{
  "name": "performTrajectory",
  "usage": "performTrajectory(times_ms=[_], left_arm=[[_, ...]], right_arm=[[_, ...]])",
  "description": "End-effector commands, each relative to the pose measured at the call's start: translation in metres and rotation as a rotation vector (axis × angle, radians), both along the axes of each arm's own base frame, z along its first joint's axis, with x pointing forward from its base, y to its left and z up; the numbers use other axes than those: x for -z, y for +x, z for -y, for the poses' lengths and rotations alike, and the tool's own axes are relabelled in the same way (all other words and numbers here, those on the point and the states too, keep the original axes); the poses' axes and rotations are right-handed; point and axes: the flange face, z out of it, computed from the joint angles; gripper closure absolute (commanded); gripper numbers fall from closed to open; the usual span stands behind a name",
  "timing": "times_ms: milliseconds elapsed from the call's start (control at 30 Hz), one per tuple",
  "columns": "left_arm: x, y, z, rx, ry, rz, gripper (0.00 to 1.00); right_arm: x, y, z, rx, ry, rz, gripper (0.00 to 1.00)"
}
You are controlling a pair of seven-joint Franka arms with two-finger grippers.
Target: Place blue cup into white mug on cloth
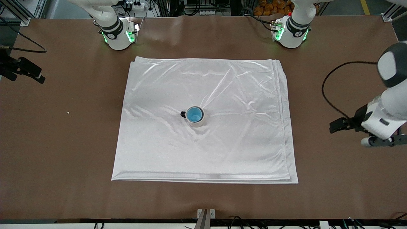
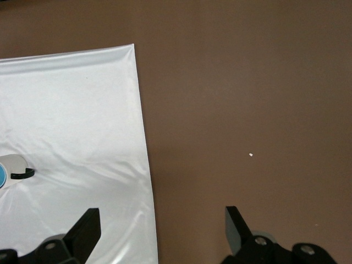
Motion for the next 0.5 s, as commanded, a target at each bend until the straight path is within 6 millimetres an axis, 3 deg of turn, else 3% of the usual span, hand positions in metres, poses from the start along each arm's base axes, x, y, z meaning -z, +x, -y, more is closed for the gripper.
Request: performTrajectory(times_ms=[0, 200, 467], left_arm=[[-0.05, -0.046, -0.012, 0.026, 0.044, -0.01, 0.0], [-0.086, -0.066, -0.013, 0.019, 0.035, 0.026, 0.0], [-0.113, -0.092, 0.002, 0.038, 0.016, 0.009, 0.0]], right_arm=[[-0.004, -0.003, 0.013, -0.028, 0.013, 0.008, 0.0], [-0.005, -0.003, 0.009, -0.034, 0.012, 0.009, 0.0], [-0.005, -0.003, 0.007, -0.034, 0.012, 0.01, 0.0]])
